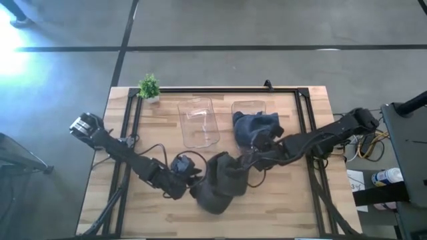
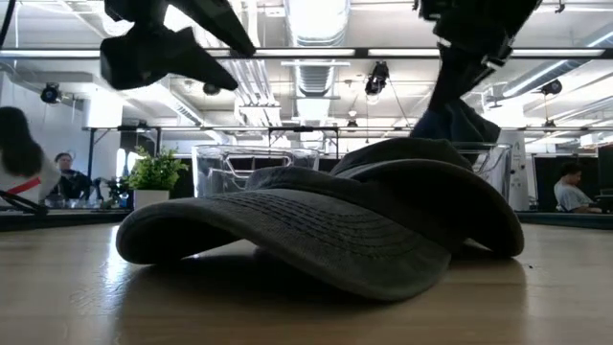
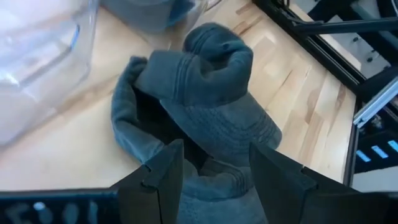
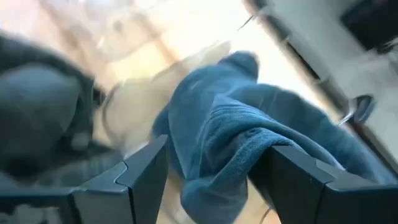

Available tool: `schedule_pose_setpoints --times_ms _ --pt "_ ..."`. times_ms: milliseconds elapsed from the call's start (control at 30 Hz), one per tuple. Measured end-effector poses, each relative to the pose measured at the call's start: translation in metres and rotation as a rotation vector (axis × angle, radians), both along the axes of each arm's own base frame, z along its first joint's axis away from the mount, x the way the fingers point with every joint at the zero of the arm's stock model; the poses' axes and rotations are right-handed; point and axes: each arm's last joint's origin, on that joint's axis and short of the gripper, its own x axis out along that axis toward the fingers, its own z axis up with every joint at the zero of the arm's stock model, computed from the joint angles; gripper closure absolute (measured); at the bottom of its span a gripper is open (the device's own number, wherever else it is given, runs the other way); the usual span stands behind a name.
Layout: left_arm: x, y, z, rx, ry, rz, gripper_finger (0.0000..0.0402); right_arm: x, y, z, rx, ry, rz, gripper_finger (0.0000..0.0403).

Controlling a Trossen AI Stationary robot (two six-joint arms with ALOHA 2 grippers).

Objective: Pick & Place hat
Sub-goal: Put the blue cap into the right transparent bin, then put the right black cap into the left transparent bin

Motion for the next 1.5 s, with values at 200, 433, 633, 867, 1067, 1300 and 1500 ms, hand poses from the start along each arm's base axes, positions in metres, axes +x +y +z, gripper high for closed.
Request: schedule_pose_setpoints --times_ms 200,433,633,867,1067,1300,1500 --pt "-0.001 0.009 0.009 0.051 -0.003 -0.030 0.0226 -0.004 -0.002 0.013 0.154 -0.106 -0.003 0.0165" --pt "0.000 0.015 0.013 0.079 0.003 -0.053 0.0226 0.007 -0.001 0.008 0.255 -0.065 0.160 0.0165" --pt "0.000 0.015 0.012 0.057 0.018 -0.090 0.0226 0.000 -0.001 0.012 0.213 0.009 0.152 0.0165" --pt "0.000 0.014 0.012 0.050 0.016 -0.087 0.0226 -0.016 -0.005 0.021 0.379 -0.044 -0.092 0.0165" --pt "0.000 0.015 0.012 0.050 0.015 -0.087 0.0226 -0.030 -0.008 0.030 0.473 -0.137 -0.269 0.0140" --pt "0.003 0.012 0.012 0.033 0.019 -0.149 0.0226 -0.041 0.012 0.035 0.601 -0.134 -0.241 0.0093" --pt "0.016 0.003 0.005 0.037 -0.025 -0.246 0.0226 -0.023 0.052 0.020 0.589 -0.105 0.048 0.0087"
